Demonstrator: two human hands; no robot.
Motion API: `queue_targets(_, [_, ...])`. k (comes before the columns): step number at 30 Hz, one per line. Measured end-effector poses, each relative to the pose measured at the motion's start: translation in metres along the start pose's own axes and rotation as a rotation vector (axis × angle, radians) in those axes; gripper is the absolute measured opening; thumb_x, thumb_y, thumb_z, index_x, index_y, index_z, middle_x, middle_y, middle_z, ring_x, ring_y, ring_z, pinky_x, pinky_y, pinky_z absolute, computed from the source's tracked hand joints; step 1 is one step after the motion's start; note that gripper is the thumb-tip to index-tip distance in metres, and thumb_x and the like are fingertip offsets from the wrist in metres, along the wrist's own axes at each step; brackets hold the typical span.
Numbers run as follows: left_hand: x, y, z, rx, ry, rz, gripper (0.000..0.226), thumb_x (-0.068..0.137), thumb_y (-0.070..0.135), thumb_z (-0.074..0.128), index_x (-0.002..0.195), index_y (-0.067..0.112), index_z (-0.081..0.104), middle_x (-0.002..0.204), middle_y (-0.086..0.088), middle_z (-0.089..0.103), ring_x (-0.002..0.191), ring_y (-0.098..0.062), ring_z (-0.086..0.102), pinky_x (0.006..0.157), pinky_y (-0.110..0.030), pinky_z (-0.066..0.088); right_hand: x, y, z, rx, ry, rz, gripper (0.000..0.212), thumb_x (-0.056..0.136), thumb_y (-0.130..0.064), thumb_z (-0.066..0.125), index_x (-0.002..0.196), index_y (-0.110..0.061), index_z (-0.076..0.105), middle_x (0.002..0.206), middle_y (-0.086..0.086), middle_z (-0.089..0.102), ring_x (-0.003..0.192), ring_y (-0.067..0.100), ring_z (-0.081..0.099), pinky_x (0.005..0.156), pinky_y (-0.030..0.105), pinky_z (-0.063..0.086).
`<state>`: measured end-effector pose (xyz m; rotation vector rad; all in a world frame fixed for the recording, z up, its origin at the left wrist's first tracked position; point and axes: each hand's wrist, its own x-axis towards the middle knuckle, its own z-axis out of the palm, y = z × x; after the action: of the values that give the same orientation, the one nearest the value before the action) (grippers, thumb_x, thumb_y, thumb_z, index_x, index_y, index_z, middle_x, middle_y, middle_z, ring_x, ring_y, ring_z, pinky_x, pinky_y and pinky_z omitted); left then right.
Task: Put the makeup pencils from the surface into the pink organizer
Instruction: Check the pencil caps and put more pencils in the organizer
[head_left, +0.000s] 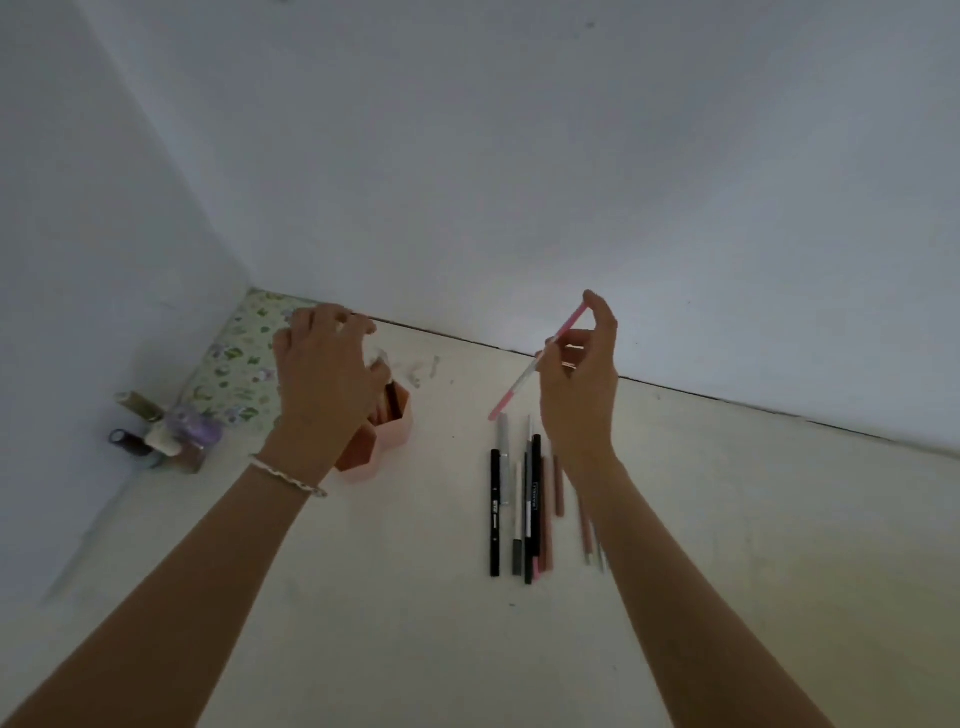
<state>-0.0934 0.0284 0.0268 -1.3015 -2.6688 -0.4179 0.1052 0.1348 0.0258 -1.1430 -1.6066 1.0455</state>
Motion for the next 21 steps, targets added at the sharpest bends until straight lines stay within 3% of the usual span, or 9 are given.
queue_targets(4, [0.003,-0.015,-0.023,-0.164,0.224,-0.011,0.041,0.079,0.020,0.059,0.120,0.017,0.063,0.119,-0.007,0.063,0.114,-0.033,0.050,0.089,-0.042,0.037,-0.014,-0.013,0.044,0.069,-0.020,-0.129,0.052,0.098,-0.008,0.050,0.140,-0.030,0.032,0.092,0.000,0.063,0.080,0.005,0.064,0.071,0.013,0.051])
queue_targets(7, [0.002,-0.023,-0.041,-0.288,0.276,0.018,0.042,0.079,0.008,0.056,0.120,0.014,0.061,0.114,-0.006,0.065,0.109,-0.031,0.053,0.090,-0.041,0.038,-0.026,-0.016,0.081,-0.005,-0.098,-0.240,0.050,0.098,-0.007,0.050,0.138,-0.032,0.032,0.087,-0.009,0.060,0.081,0.001,0.061,0.075,0.011,0.050])
queue_targets(11, [-0.007,-0.023,-0.049,-0.424,0.260,0.007,0.041,0.078,0.000,0.058,0.117,0.012,0.062,0.104,-0.005,0.066,0.094,-0.024,0.057,0.087,-0.035,0.042,-0.041,0.002,0.108,-0.252,-0.322,-0.295,0.042,0.100,-0.009,0.047,0.137,-0.026,0.037,0.096,0.000,0.062,0.085,0.017,0.060,0.078,0.039,0.055])
queue_targets(13, [-0.014,-0.017,-0.047,-0.467,0.247,0.021,0.039,0.078,-0.001,0.058,0.115,0.012,0.063,0.102,-0.003,0.065,0.089,-0.020,0.058,0.083,-0.028,0.044,-0.046,0.012,0.109,-0.365,-0.396,-0.361,0.042,0.098,-0.008,0.047,0.139,-0.018,0.046,0.106,0.006,0.061,0.094,0.023,0.058,0.084,0.044,0.053])
queue_targets(15, [-0.024,-0.007,-0.041,-0.506,0.242,0.042,0.036,0.079,0.001,0.056,0.112,0.013,0.063,0.099,-0.001,0.064,0.085,-0.017,0.058,0.075,-0.026,0.048,-0.047,0.015,0.100,-0.350,-0.370,-0.438,0.046,0.097,-0.003,0.048,0.141,-0.013,0.048,0.118,0.011,0.058,0.103,0.023,0.057,0.090,0.037,0.052])
queue_targets(17, [-0.033,0.010,-0.028,-0.535,0.179,0.045,0.029,0.080,0.005,0.055,0.106,0.016,0.062,0.095,0.003,0.063,0.080,-0.013,0.059,0.070,-0.023,0.048,-0.041,0.014,0.084,-0.273,-0.237,-0.421,0.051,0.096,0.001,0.044,0.145,-0.014,0.042,0.122,0.008,0.057,0.097,0.009,0.056,0.083,0.016,0.049])
queue_targets(19, [-0.044,0.033,-0.008,-0.523,-0.004,0.022,0.022,0.083,0.010,0.058,0.103,0.019,0.061,0.090,0.006,0.063,0.078,-0.010,0.060,0.071,-0.023,0.046,-0.029,0.012,0.061,-0.223,-0.076,-0.329,0.051,0.097,0.000,0.041,0.144,-0.019,0.040,0.117,0.003,0.057,0.081,0.000,0.053,0.070,0.007,0.044])
queue_targets(21, [-0.058,0.058,0.018,-0.485,-0.247,-0.020,0.020,0.086,0.015,0.059,0.106,0.020,0.061,0.090,0.006,0.065,0.081,-0.010,0.062,0.074,-0.024,0.049,-0.016,0.014,0.031,-0.193,0.021,-0.236,0.048,0.096,0.000,0.040,0.140,-0.020,0.042,0.111,0.000,0.058,0.072,0.000,0.052,0.062,0.007,0.042])
